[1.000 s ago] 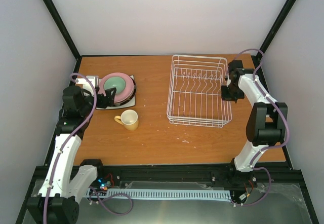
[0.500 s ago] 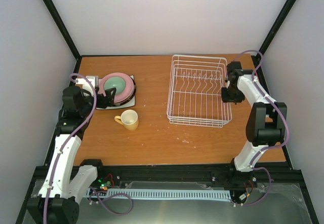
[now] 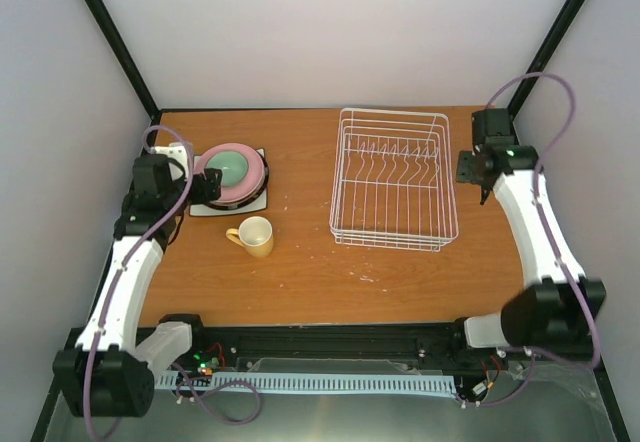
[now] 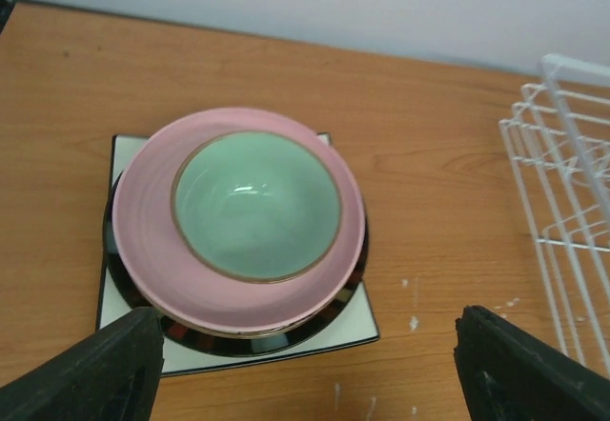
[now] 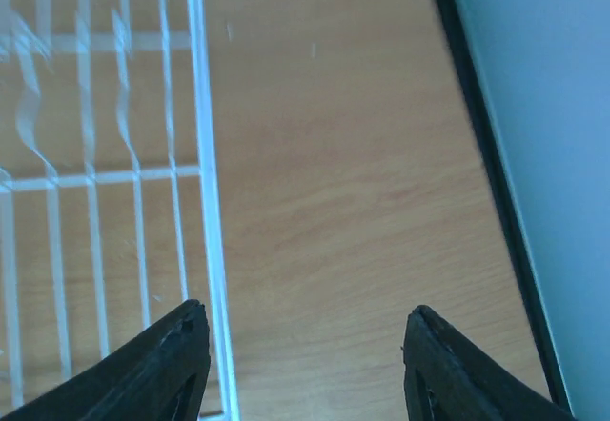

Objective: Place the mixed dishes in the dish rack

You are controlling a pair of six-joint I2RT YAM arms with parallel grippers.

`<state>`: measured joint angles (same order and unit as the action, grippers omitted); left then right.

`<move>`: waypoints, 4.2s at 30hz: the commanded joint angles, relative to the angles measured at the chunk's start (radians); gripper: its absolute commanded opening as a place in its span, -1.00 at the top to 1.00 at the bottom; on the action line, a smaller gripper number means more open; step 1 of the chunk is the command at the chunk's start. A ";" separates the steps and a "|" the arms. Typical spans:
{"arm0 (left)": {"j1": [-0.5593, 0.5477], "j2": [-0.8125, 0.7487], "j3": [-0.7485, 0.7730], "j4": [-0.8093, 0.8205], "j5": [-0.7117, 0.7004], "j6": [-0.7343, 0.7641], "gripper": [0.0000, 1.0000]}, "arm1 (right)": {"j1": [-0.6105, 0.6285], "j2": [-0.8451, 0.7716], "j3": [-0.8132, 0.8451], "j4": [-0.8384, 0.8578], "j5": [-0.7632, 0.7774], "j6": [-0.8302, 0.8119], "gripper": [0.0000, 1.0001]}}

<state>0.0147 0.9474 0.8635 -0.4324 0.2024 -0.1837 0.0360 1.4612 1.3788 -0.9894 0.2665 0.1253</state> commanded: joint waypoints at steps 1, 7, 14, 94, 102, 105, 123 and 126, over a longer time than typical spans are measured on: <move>0.020 0.138 0.098 -0.112 -0.073 -0.026 -0.63 | 0.044 -0.173 0.021 0.071 0.024 0.074 -0.11; 0.098 0.330 0.236 -0.180 -0.084 -0.006 -0.42 | 0.234 -0.124 0.057 0.083 -0.064 0.130 0.55; 0.110 0.489 0.401 -0.243 -0.100 0.044 -0.47 | 0.366 -0.066 0.034 0.165 -0.138 0.159 0.53; -0.269 0.298 0.092 1.164 1.113 -0.822 0.99 | 0.290 -0.401 -0.472 1.097 -1.300 0.563 -0.37; -0.334 0.453 0.136 1.486 1.124 -0.997 0.99 | 0.289 -0.390 -0.488 1.317 -1.483 0.756 -0.50; -0.356 0.535 0.140 1.661 1.115 -1.111 0.99 | 0.289 -0.362 -0.490 1.400 -1.515 0.830 -0.52; -0.432 0.769 0.290 1.994 1.078 -1.359 0.99 | 0.289 -0.302 -0.459 1.335 -1.533 0.788 -0.50; -0.434 0.780 0.293 1.999 1.076 -1.367 0.99 | 0.290 -0.300 -0.464 1.368 -1.526 0.799 -0.50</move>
<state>-0.4088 1.7149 1.1088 1.4662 1.3239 -1.5127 0.3275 1.1561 0.8959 0.3473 -1.2572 0.9318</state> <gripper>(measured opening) 0.082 0.751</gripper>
